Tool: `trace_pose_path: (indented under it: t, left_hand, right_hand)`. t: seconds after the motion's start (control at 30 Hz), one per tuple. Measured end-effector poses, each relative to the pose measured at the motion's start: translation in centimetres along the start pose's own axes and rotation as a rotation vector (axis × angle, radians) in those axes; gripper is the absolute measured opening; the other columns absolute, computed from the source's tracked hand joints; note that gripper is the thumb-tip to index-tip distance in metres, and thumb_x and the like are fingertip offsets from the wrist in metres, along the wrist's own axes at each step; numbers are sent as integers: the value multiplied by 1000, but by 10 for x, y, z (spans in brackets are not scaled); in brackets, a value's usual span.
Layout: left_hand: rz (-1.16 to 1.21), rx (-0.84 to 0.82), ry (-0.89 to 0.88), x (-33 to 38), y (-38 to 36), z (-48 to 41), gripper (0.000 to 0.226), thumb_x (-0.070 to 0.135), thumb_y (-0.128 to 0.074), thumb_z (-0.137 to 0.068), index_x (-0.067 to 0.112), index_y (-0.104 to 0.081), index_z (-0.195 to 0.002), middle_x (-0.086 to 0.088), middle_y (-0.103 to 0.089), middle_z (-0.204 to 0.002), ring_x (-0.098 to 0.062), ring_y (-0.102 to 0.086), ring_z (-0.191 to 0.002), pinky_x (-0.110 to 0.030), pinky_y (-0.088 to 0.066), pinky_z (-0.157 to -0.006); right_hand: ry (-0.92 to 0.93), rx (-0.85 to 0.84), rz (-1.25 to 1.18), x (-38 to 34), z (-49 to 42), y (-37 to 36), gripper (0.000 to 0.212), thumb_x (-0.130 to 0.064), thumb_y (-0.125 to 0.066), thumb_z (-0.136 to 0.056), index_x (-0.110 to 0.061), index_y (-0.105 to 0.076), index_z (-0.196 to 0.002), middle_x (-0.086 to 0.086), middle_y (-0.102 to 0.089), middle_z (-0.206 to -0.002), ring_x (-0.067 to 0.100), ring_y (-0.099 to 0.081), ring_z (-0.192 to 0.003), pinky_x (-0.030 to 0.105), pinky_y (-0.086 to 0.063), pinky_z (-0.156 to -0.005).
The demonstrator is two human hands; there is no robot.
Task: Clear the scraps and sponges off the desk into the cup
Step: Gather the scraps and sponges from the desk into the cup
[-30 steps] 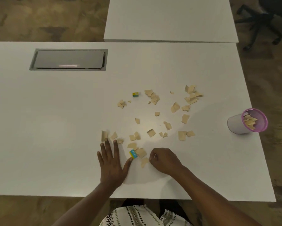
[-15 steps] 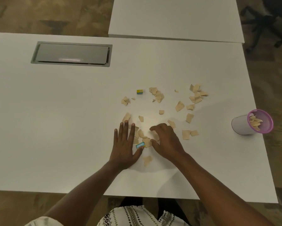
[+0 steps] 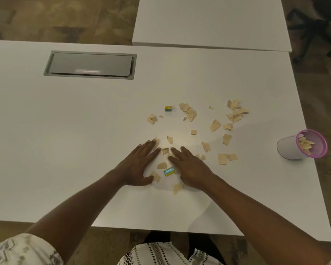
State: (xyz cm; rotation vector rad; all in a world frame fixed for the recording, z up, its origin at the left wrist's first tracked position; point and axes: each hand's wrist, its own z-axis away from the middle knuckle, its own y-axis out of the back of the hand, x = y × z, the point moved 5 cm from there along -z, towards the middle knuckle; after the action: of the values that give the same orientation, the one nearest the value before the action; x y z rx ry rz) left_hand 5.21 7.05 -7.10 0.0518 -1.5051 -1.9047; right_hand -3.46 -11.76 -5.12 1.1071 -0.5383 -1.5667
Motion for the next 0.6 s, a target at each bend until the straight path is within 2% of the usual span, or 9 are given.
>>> trace_pose_path:
  t: [0.07, 0.17, 0.3, 0.37, 0.43, 0.5, 0.53, 0.6]
  left_hand:
    - [2, 12, 9, 3, -5, 4, 102, 62, -55, -84, 21, -4, -162, -7, 7, -170, -23, 6, -157, -37, -5, -127]
    - [20, 74, 57, 9, -8, 12, 94, 60, -55, -88, 21, -12, -162, -9, -8, -169, -27, -12, -156, -40, -20, -125]
    - [43, 110, 177, 23, -9, 11, 91, 57, -62, -88, 21, -19, -161, -11, -22, -166, -31, -30, -148, -42, -34, -117]
    - [58, 87, 213, 29, -10, 5, 91, 46, -71, -86, 19, -25, -159, -15, -26, -164, -35, -33, -144, -43, -39, -113]
    - [43, 81, 207, 35, -8, -1, 84, 32, -79, -82, 13, -40, -153, -21, -38, -156, -40, -44, -136, -45, -50, -102]
    - [-1, 77, 181, 40, -5, -4, 73, 20, -87, -74, 8, -56, -139, -25, -55, -138, -43, -59, -117, -45, -62, -78]
    - [-12, 100, 173, 40, -5, -3, 68, 16, -87, -72, 7, -59, -134, -24, -58, -131, -42, -63, -109, -44, -63, -68]
    - [-7, 121, 157, 42, -4, -2, 60, 17, -82, -78, 8, -59, -133, -19, -59, -125, -38, -62, -105, -43, -62, -64]
  right_hand:
    - [-15, 21, -7, 5, 7, 3, 72, -1, -42, -88, -21, -25, -156, -4, -5, -166, 26, -5, -152, 42, -40, -108]
    - [-59, 35, -30, 8, 17, 3, 62, -10, -40, -96, -20, -26, -155, -2, -9, -166, 26, -9, -152, 42, -43, -103]
    - [-119, 44, -47, 2, 22, 1, 69, -28, -54, -95, -26, -20, -156, 2, -10, -165, 29, -12, -150, 43, -45, -101]
    - [-129, 39, -33, -6, 21, 1, 65, -28, -52, -97, -26, -23, -155, 5, -10, -165, 31, -12, -150, 42, -46, -99]
    - [-136, 45, -24, -12, 21, 1, 54, -23, -44, -101, -23, -30, -152, 8, -13, -163, 32, -16, -148, 41, -46, -97]
    - [-140, 92, -6, -14, 21, -1, 44, -22, -42, -101, -21, -39, -145, 9, -23, -158, 32, -28, -139, 39, -49, -88]
    - [-133, 121, 1, -13, 20, -2, 39, -23, -44, -100, -20, -44, -139, 8, -30, -153, 30, -35, -131, 39, -50, -82]
    - [-113, 169, -10, -10, 20, -4, 29, -24, -48, -98, -19, -51, -127, 6, -42, -139, 28, -44, -117, 37, -49, -70]
